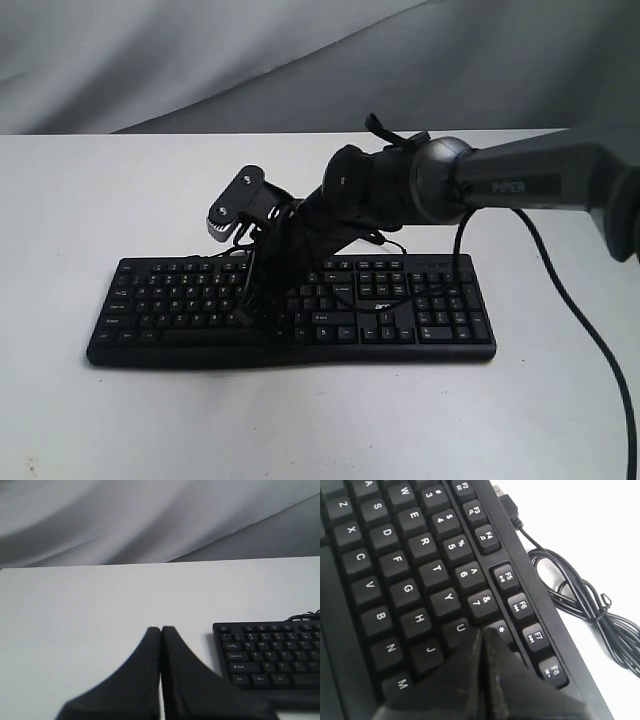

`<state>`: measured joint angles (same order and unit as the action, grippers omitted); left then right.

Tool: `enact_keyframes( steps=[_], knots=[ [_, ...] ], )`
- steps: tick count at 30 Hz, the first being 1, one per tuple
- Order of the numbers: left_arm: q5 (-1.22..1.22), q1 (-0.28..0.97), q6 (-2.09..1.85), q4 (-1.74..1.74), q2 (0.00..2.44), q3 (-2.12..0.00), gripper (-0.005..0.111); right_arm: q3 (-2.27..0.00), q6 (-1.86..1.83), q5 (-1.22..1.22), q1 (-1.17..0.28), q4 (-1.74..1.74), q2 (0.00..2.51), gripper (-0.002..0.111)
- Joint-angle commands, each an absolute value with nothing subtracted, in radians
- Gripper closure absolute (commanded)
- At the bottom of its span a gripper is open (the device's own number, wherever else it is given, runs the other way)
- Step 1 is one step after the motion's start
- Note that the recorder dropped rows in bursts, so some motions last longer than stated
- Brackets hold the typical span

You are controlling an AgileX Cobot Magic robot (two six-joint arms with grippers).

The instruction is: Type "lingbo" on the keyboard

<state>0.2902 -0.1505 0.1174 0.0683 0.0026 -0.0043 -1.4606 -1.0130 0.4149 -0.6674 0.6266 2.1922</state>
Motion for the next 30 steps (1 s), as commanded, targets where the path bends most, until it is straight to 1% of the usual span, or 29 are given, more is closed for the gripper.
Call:
enact_keyframes(
  steps=[1, 13, 24, 30],
  knots=[
    [0.286, -0.152, 0.121, 0.060, 0.000, 0.000, 0.106, -1.467, -1.023, 0.405, -0.666, 0.635, 2.195, 0.108],
    [0.286, -0.152, 0.121, 0.060, 0.000, 0.000, 0.106, -1.467, -1.023, 0.409, -0.664, 0.638, 2.215, 0.108],
    [0.286, -0.152, 0.121, 0.060, 0.000, 0.000, 0.106, -1.467, -1.023, 0.433, -0.668, 0.643, 2.166, 0.108],
    [0.286, -0.152, 0.121, 0.060, 0.000, 0.000, 0.106, -1.467, -1.030, 0.446, -0.696, 0.648, 2.168, 0.108]
  ],
)
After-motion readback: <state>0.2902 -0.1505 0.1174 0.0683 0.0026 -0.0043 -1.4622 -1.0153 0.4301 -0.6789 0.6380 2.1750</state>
